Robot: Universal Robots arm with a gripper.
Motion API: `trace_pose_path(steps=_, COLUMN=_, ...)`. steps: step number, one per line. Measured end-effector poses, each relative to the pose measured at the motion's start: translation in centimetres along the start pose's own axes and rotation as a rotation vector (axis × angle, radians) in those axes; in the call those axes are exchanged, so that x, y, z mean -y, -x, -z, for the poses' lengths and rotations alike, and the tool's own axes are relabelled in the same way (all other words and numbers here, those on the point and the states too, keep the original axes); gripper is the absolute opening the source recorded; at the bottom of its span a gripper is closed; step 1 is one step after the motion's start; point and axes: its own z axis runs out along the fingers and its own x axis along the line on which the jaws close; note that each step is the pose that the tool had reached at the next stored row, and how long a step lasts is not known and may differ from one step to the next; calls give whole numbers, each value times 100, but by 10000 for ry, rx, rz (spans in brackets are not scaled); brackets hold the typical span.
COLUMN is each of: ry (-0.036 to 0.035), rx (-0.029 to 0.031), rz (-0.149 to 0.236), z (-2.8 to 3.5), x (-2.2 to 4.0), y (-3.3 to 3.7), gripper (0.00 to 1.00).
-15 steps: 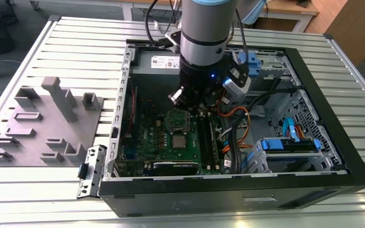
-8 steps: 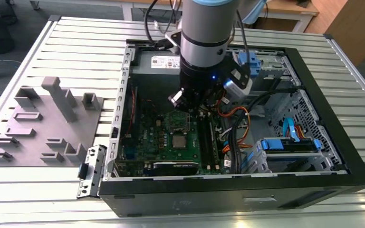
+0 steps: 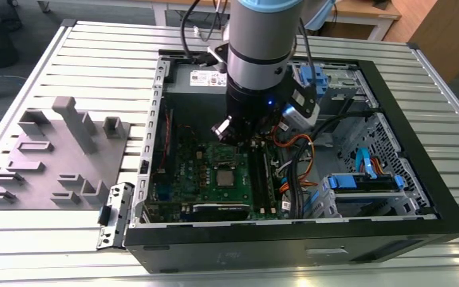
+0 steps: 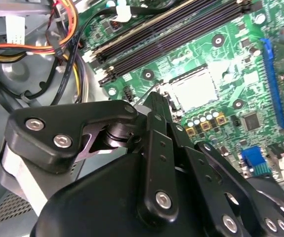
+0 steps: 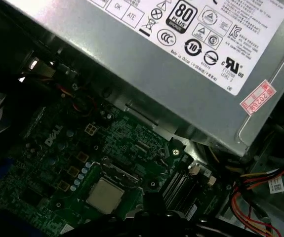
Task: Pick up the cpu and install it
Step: 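Close the cpu cover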
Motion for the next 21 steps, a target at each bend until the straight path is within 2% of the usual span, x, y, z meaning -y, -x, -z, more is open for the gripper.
trace_pose_path(steps=14, ry=-10, rx=-7, rz=33, z=12, x=161, y=-104, gripper=11)
trace_pose_path(steps=21, ry=-9, rx=-7, rz=49, z=12, x=165, y=-107, gripper=11)
